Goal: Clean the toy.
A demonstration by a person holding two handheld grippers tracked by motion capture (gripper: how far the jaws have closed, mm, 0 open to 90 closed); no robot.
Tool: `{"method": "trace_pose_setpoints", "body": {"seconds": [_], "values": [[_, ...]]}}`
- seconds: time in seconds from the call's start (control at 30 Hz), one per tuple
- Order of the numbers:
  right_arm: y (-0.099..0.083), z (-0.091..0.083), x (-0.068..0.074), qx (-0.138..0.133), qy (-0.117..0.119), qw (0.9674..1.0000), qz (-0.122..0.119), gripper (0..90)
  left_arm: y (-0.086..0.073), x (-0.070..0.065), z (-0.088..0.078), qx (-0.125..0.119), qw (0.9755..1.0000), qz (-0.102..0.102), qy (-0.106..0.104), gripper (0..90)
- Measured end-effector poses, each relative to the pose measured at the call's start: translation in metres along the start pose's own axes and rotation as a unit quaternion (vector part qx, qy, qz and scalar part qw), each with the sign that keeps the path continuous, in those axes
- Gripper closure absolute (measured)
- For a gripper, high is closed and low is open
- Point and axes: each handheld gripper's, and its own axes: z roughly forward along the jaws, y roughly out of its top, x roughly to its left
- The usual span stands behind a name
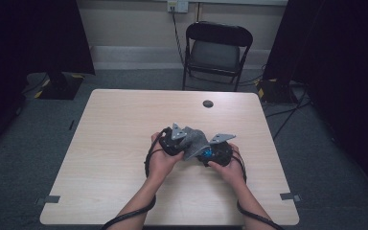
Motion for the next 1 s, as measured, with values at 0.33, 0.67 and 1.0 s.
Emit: {"method": "trace_pose_setpoints", "body": {"seconds": [0.33,0.67,1.0], "values": [[0.000,0.000,0.000,0.000,0.000,1.0000,0.000,24.8,0.007,-0.011,0.019,0.014,0.9999,0.010,-0.003,70.0],[0.000,0.000,0.000,0.000,0.000,1.0000,0.000,24.9,0.004,-0.017,0.028,0.029,0.9991,0.032,0.000,69.9],[0.000,0.000,0.000,-0.001,-0.002,1.0000,0.000,25.1,0.004,-0.015,0.031,0.040,0.9977,0.052,0.017,69.9]]}}
